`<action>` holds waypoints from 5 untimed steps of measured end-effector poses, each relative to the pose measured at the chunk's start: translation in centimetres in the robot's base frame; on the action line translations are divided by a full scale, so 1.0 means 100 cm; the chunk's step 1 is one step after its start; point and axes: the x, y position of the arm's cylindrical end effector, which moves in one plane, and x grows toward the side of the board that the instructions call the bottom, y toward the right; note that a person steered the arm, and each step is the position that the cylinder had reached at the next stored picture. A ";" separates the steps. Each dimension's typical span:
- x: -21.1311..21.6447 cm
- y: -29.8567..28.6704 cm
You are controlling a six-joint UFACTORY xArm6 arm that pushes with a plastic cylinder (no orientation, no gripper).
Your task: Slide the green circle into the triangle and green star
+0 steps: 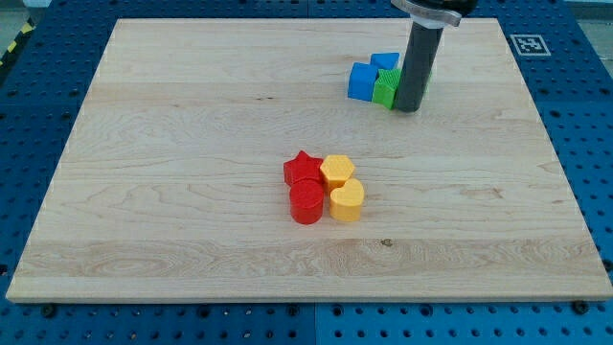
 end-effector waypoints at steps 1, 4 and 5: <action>0.000 0.000; 0.053 0.063; 0.053 0.066</action>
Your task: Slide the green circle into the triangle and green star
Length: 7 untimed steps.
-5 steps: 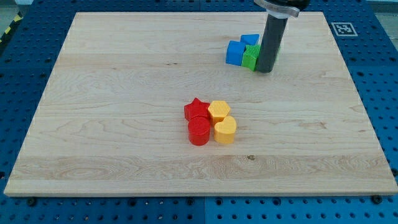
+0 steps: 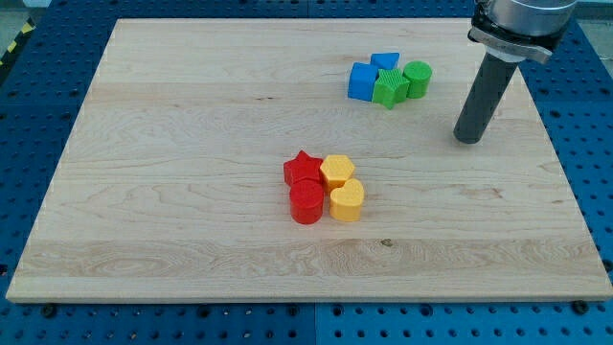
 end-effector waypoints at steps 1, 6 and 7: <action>0.000 0.001; -0.083 -0.028; -0.097 -0.028</action>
